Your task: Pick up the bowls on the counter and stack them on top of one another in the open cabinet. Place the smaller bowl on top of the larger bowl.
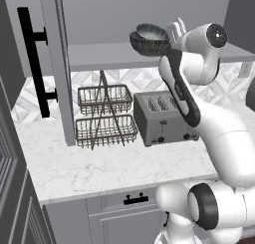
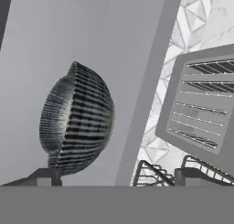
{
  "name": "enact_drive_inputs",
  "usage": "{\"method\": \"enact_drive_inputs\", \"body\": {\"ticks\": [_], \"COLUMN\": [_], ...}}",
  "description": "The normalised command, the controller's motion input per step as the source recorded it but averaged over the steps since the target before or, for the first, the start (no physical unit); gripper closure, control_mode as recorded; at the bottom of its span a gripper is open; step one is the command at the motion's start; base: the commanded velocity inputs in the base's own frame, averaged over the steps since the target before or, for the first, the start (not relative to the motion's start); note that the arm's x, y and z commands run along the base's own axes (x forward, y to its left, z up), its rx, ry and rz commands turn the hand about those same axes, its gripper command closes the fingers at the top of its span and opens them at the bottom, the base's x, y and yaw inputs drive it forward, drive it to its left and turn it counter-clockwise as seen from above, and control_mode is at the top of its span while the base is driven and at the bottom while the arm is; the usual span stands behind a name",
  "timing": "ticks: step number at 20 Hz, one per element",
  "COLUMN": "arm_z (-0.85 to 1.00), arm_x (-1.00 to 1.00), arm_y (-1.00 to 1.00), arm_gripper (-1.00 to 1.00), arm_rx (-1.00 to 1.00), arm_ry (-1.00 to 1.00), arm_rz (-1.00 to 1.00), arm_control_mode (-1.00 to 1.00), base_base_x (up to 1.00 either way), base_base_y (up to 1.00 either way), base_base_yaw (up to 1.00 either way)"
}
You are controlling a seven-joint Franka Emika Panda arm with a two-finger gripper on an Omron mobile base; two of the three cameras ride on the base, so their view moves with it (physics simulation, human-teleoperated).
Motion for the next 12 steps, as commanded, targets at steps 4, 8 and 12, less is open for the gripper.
{"method": "enact_drive_inputs", "body": {"ticks": [4,8,12], "arm_z": [-0.33,-0.56,-0.96], "arm_x": [-1.00,-1.00,-1.00], "arm_y": [-0.01,0.10,0.48], "arm_gripper": [-1.00,-1.00,-1.00], "arm_rx": [0.00,-0.12,-0.27], "arm_ry": [-0.16,-0.03,0.02], "arm_rz": [0.11,0.24,0.37], "arm_control_mode": [-1.00,-1.00,-1.00], "base_base_x": [0.00,0.00,0.00], "base_base_y": [0.00,0.00,0.00], "base_base_yaw": [0.00,0.00,0.00]}}
